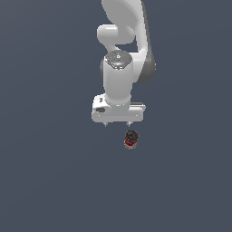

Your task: Pick up the object and move it to a goal position.

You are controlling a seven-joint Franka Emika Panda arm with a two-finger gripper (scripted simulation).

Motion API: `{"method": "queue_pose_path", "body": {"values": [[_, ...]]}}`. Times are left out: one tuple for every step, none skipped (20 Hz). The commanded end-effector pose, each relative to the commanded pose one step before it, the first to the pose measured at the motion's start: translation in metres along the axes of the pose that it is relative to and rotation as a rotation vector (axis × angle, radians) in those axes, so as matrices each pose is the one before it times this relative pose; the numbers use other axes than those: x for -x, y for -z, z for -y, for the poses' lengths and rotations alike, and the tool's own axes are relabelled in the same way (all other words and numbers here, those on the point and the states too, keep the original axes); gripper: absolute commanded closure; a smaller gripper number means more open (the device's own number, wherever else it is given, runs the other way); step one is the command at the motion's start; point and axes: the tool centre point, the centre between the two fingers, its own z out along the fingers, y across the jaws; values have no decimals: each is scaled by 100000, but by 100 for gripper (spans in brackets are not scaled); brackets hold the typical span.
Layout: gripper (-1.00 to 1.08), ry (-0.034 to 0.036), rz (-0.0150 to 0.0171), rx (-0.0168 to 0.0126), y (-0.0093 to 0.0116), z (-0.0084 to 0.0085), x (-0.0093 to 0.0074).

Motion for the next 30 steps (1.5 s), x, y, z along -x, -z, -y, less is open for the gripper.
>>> {"method": "queue_pose_path", "body": {"values": [[-92, 0, 0, 0, 0, -1, 0], [-92, -13, 67, 11, -29, 22, 26], [-92, -58, 258, 37, -124, 54, 67], [-92, -89, 383, 56, -177, 92, 117], [-92, -131, 540, 81, -252, 124, 159], [-92, -176, 677, 105, -315, 155, 202], [-92, -227, 790, 128, -366, 176, 236], [-92, -224, 676, 115, -311, 148, 205], [-92, -199, 503, 88, -230, 106, 154], [-92, -168, 341, 61, -154, 67, 105], [-92, -122, 179, 32, -78, 36, 60], [-92, -79, 56, 9, -24, -1, 15], [-92, 14, -66, -13, 32, -13, -19], [-92, 132, -125, -21, 52, -19, -42], [-92, 350, -81, -9, 18, 18, -36], [-92, 586, -6, 10, -33, 58, -25], [-92, 781, 12, 16, -53, 83, -28], [-92, 949, 1, 17, -58, 98, -39], [-92, 1102, -15, 16, -59, 109, -51], [-92, 1263, -28, 15, -63, 121, -62], [-92, 1430, -37, 15, -69, 136, -73], [-92, 1591, -43, 16, -76, 150, -83], [-92, 1749, -44, 16, -85, 165, -93], [-92, 1924, -44, 16, -96, 181, -103], [-92, 2094, -46, 15, -106, 197, -114], [-92, 2261, -52, 13, -114, 211, -127], [-92, 2432, -60, 11, -122, 224, -142], [-92, 2603, -67, 8, -130, 238, -156], [-92, 2776, -73, 4, -140, 251, -172], [-92, 2949, -80, 0, -149, 263, -188]]}}
